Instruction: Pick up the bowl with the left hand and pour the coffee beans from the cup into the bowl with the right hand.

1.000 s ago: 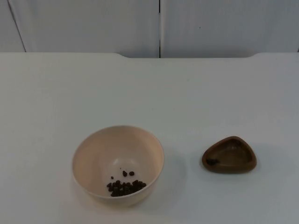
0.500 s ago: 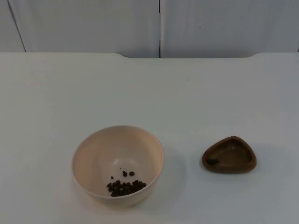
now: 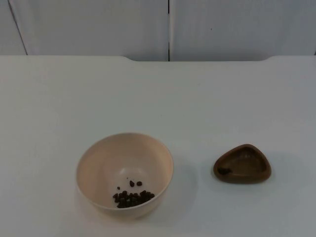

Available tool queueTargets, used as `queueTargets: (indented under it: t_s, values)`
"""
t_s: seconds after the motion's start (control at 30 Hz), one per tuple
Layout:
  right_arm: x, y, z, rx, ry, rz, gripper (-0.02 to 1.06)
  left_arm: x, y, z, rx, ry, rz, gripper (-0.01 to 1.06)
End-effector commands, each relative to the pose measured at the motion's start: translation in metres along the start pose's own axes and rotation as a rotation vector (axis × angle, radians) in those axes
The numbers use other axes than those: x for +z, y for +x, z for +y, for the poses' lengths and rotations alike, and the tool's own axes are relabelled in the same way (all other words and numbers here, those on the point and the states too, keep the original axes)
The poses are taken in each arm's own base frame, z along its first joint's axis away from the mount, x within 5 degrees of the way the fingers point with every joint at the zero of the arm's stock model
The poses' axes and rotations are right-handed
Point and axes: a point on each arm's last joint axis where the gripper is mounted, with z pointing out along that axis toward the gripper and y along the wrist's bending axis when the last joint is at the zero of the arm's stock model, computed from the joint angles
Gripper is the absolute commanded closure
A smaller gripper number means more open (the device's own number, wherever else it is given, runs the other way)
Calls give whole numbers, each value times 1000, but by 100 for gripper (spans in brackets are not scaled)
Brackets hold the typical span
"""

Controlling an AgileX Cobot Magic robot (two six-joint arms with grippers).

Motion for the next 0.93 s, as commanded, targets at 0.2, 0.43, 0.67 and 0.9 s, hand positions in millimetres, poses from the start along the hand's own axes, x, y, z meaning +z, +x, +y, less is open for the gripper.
queueTargets:
  t_s: [0.2,0.43,0.67,0.9]
  values:
    - [0,0,0,-1,6,-5,-1,0,1,-1,-59,-100,-5,0]
    - [0,0,0,0,5,-5,-1,0,1,-2,-102,-180,-6,0]
    - [0,0,0,0,5,-5,-1,0,1,-2,-155,-277,-7,0]
    - [0,0,0,0,5,-5,-1,0,1,-3,-202,-365,-8,0]
